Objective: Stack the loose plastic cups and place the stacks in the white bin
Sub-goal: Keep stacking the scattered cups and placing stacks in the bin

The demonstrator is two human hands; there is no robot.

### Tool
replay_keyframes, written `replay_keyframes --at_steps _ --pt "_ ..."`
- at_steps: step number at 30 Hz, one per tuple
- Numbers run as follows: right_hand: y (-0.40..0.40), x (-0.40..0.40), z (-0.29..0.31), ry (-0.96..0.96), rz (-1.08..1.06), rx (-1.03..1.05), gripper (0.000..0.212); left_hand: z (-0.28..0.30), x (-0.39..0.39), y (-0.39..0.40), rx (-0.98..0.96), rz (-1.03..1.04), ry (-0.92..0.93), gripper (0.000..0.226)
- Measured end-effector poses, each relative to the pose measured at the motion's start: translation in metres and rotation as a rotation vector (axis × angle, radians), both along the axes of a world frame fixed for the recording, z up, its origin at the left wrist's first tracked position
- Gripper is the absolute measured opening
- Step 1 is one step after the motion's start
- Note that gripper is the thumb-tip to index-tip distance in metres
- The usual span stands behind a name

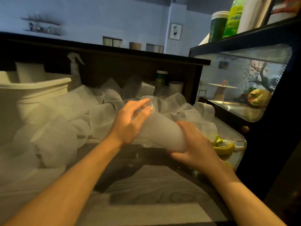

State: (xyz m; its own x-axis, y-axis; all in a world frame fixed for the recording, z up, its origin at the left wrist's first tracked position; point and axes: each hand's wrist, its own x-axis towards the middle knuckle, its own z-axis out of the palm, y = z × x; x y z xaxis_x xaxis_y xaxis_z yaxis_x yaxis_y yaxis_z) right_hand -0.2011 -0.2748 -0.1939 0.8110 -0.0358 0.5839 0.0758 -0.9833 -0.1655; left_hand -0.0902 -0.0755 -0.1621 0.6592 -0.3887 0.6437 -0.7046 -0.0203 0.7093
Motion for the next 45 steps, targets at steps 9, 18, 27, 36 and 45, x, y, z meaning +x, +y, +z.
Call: replay_keyframes --at_steps 9,18,27,36,45 --pt "0.002 0.000 0.001 -0.066 0.026 0.099 0.087 -0.006 -0.022 -0.020 0.057 -0.222 0.163 0.065" --pt "-0.023 -0.007 0.010 -0.327 -0.270 0.433 0.073 -0.015 -0.016 -0.018 0.087 -0.020 0.049 0.055" --pt "-0.029 -0.006 0.008 -0.356 -0.389 0.565 0.077 0.010 0.035 -0.058 0.369 0.205 -0.341 0.055" --pt "-0.030 -0.004 0.004 -0.348 -0.425 0.558 0.079 0.038 0.072 -0.144 0.848 0.441 -0.666 0.092" --pt "-0.034 0.001 0.002 -0.374 -0.403 0.566 0.081 0.036 0.083 -0.164 0.608 0.474 -0.664 0.081"
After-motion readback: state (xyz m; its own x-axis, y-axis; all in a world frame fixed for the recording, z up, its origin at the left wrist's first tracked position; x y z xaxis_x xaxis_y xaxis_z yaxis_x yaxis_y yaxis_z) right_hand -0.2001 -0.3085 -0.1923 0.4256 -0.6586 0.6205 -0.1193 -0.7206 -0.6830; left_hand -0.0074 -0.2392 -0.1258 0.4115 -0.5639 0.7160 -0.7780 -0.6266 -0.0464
